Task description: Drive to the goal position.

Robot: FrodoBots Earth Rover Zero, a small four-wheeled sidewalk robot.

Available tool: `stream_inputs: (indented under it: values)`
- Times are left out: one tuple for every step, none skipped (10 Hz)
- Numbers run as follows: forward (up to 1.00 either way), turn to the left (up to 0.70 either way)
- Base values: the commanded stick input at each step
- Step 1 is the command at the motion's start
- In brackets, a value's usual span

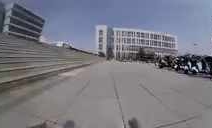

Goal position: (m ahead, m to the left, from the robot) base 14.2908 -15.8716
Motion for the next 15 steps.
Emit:
stream_inputs:
  values:
    - [1.00, 0.00]
    - [1.00, 0.00]
    - [1.00, 0.00]
    - [1.00, 0.00]
    - [1.00, 0.00]
    - [1.00, 0.00]
    - [1.00, 0.00]
    - [1.00, 0.00]
    - [1.00, 0.00]
    - [1.00, 0.00]
    - [1.00, 0.00]
    - [1.00, 0.00]
    - [1.00, 0.00]
    - [1.00, 0.00]
    - [1.00, 0.00]
